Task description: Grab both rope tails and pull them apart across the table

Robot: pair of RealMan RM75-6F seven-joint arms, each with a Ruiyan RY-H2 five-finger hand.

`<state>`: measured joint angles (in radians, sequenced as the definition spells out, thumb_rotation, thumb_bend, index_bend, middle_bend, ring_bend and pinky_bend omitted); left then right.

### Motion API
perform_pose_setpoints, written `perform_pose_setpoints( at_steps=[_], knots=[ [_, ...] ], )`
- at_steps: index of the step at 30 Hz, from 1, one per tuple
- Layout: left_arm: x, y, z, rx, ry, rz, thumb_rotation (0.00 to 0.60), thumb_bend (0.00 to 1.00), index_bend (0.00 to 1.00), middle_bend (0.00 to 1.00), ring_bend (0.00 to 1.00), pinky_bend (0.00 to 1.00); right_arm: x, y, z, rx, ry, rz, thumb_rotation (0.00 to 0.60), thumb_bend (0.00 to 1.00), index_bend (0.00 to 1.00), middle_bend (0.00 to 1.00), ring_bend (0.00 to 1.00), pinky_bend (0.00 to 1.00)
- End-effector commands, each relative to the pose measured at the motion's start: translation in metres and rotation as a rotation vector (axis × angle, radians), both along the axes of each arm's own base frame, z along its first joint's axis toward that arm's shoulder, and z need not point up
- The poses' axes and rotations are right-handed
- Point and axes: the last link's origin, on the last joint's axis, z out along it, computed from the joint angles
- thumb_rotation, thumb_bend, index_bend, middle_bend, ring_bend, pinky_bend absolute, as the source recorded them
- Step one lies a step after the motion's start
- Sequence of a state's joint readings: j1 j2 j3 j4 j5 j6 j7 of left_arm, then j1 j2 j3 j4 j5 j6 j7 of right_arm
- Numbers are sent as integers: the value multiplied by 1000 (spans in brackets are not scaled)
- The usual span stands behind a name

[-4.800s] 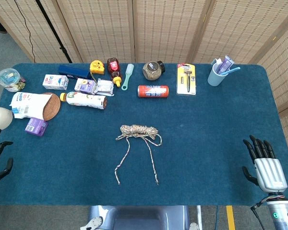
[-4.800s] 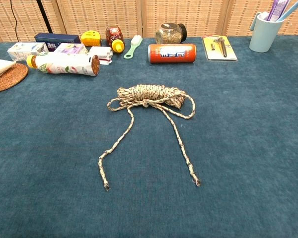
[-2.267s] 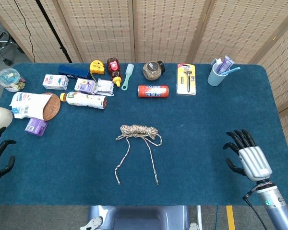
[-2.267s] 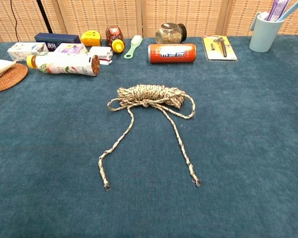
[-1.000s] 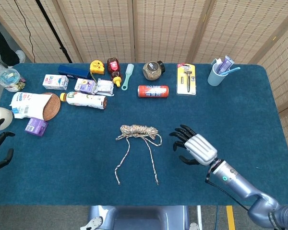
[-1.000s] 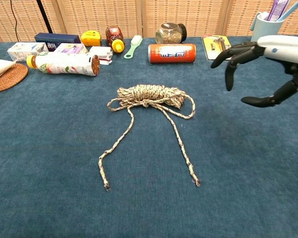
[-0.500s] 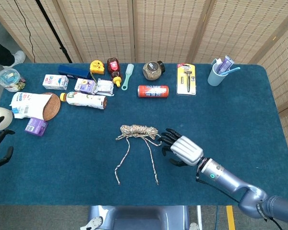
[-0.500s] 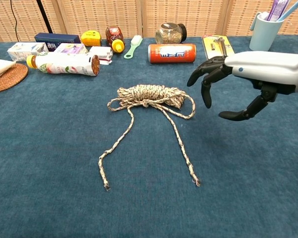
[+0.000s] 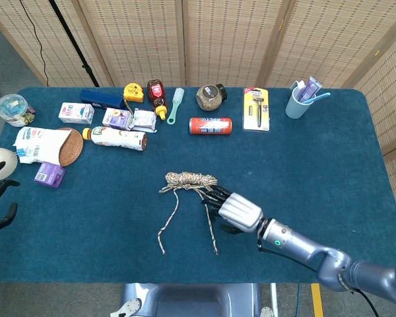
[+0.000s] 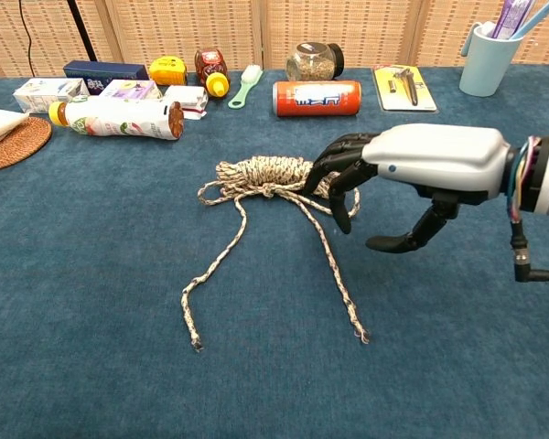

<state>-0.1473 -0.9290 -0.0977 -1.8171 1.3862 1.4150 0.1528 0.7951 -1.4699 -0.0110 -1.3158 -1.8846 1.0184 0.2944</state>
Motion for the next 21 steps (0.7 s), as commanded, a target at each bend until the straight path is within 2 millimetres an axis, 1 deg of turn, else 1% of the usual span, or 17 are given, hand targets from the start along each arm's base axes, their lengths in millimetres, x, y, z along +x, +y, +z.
perform_pose_setpoints(
  at_steps=[1, 7, 21],
  knots=[
    [0, 0, 0, 0, -1, 2, 600, 405, 339, 81, 26, 0, 3, 3, -11, 22, 14, 44, 600, 389, 475, 193, 93, 0],
    [0, -2, 1, -7, -2, 6, 600, 405, 339, 81, 26, 0, 3, 5, -24, 38, 39, 83, 600, 388, 477, 193, 93, 0],
    [0, -3, 2, -8, -5, 12, 600, 405, 339, 81, 24, 0, 1, 3, -35, 33, 65, 120, 600, 388, 483, 193, 93, 0]
  ],
)
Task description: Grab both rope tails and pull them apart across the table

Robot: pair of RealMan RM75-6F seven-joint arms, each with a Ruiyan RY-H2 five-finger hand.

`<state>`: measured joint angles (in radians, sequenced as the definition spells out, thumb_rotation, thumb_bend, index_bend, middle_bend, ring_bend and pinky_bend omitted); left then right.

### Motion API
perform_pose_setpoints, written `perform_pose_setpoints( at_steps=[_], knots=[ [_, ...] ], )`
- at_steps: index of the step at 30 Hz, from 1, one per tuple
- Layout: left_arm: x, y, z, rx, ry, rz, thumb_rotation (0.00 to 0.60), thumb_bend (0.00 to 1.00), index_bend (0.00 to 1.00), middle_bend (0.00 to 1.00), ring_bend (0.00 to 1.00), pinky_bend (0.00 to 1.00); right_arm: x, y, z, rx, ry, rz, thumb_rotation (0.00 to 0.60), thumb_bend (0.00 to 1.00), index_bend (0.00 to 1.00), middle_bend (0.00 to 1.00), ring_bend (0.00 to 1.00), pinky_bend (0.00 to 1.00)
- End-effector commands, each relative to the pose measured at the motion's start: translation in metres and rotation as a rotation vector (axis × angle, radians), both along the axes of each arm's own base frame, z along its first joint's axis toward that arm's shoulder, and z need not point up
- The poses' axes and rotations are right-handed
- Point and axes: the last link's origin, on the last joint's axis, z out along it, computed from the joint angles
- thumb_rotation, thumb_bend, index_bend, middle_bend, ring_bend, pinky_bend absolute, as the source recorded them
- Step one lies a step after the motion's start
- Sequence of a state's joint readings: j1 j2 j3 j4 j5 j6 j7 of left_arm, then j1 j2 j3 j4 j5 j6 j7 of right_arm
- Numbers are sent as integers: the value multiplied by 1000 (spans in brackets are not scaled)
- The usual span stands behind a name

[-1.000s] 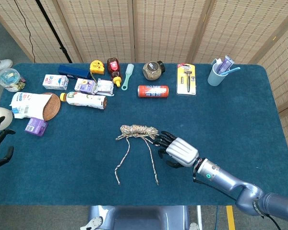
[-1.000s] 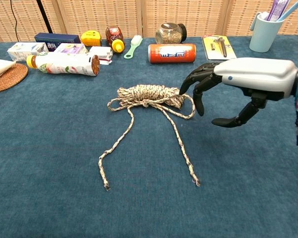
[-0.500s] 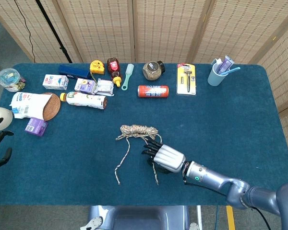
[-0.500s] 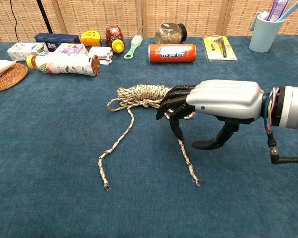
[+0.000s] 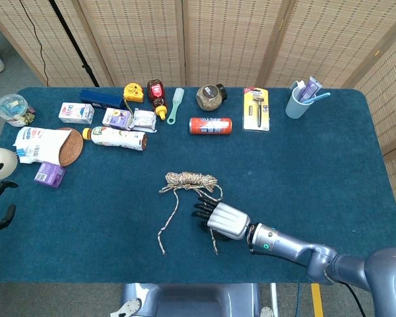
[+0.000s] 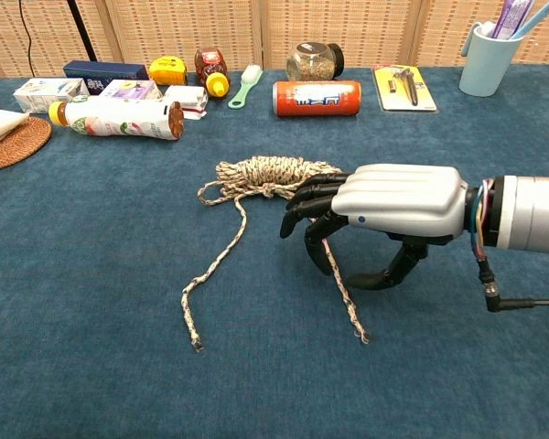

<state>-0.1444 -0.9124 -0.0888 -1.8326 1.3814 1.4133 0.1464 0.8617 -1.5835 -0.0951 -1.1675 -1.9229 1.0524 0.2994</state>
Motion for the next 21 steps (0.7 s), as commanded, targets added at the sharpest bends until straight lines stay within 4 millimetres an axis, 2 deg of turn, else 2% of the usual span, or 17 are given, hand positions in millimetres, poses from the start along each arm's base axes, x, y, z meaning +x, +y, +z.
perform_pose_setpoints(
  at_steps=[1, 21],
  knots=[
    [0, 0, 0, -2, 0, 0, 600, 404, 339, 81, 24, 0, 0, 0, -3, -1, 3, 8, 600, 388, 483, 193, 92, 0],
    [2, -2, 1, -6, 0, 3, 600, 405, 339, 79, 22, 0, 0, -2, -12, 1, 24, 30, 600, 388, 490, 193, 86, 0]
  ],
)
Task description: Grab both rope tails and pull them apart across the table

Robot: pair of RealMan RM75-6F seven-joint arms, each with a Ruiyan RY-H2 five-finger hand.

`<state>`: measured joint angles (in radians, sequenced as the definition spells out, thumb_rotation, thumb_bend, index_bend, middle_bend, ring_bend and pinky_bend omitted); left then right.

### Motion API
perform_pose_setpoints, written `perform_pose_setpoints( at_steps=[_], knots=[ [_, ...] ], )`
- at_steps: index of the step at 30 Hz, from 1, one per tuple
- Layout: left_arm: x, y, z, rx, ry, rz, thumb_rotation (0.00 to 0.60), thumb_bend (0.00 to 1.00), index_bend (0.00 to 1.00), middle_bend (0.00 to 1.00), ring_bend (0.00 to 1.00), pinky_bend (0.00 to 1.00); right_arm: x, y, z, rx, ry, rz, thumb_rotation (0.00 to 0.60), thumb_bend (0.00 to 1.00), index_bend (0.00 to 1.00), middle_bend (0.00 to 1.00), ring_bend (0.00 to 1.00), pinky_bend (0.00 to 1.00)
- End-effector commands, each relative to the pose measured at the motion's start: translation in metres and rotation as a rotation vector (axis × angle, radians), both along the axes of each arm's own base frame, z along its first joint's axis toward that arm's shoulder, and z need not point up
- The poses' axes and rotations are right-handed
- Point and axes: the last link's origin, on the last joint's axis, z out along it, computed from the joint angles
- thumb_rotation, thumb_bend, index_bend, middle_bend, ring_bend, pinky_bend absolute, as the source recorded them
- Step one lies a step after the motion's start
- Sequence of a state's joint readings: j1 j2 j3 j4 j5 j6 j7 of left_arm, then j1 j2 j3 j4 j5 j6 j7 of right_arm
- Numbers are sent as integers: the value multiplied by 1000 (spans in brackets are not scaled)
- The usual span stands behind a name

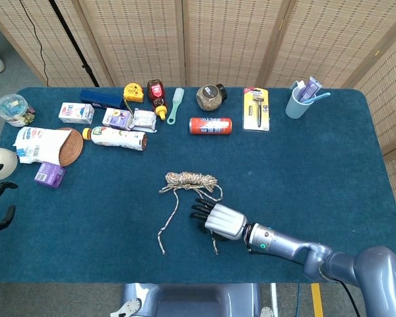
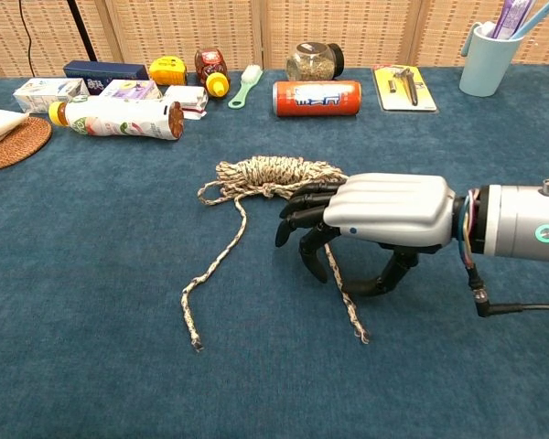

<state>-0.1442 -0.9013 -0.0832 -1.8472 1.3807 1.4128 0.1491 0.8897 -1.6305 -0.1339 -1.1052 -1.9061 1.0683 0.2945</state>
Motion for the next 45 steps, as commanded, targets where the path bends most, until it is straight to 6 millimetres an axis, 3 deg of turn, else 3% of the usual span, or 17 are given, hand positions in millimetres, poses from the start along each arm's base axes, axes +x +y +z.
perform_pose_setpoints(
  at_steps=[1, 45],
  knots=[
    [0, 0, 0, 1, -1, 0, 600, 404, 339, 79, 22, 0, 0, 0, 0, 0, 4, 1, 600, 388, 490, 193, 86, 0],
    [-3, -3, 1, -6, -11, 11, 600, 405, 339, 72, 19, 0, -6, 3, -8, -4, 45, 9, 600, 388, 490, 193, 86, 0]
  ],
)
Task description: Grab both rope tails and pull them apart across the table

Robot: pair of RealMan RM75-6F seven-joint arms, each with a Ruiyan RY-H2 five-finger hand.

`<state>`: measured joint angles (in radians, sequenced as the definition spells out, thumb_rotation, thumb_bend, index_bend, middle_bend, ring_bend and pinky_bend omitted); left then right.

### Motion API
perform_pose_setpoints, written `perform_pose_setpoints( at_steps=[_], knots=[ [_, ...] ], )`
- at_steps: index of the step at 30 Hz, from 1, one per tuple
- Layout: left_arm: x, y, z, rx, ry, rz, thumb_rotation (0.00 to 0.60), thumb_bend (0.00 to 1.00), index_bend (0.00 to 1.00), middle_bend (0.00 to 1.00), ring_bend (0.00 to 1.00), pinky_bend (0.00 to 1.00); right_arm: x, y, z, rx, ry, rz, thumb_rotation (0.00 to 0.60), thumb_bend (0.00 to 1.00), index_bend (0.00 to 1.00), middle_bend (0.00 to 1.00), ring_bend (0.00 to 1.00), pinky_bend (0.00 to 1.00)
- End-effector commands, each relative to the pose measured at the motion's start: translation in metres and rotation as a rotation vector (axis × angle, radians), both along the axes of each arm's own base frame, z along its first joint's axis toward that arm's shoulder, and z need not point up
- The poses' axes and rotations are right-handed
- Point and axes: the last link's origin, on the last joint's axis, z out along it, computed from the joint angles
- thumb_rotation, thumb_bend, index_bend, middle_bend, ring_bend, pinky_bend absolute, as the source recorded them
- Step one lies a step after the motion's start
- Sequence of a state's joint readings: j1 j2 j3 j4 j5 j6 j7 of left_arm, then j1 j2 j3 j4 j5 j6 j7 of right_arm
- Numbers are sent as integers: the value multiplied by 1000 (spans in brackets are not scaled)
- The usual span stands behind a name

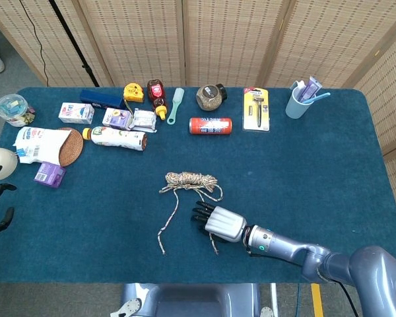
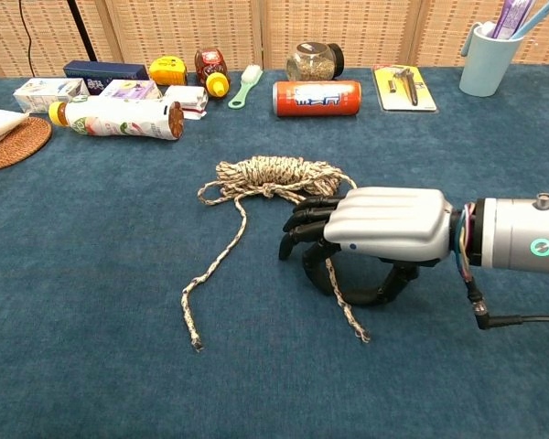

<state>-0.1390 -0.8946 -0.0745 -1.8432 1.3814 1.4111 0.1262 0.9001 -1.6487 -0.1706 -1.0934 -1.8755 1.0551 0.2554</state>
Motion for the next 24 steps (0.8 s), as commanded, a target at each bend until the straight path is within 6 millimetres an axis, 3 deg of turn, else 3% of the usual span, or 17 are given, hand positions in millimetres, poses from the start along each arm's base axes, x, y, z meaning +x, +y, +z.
perform_pose_setpoints(
  at_steps=[1, 24],
  knots=[
    [0, 0, 0, 0, 0, -2, 600, 405, 339, 72, 19, 0, 0, 0, 1, -1, -2, -1, 600, 388, 493, 194, 86, 0],
    [1, 0, -1, -3, -1, -2, 600, 404, 339, 69, 18, 0, -2, 3, -1, -4, -5, -8, 600, 389, 542, 239, 118, 0]
  ],
)
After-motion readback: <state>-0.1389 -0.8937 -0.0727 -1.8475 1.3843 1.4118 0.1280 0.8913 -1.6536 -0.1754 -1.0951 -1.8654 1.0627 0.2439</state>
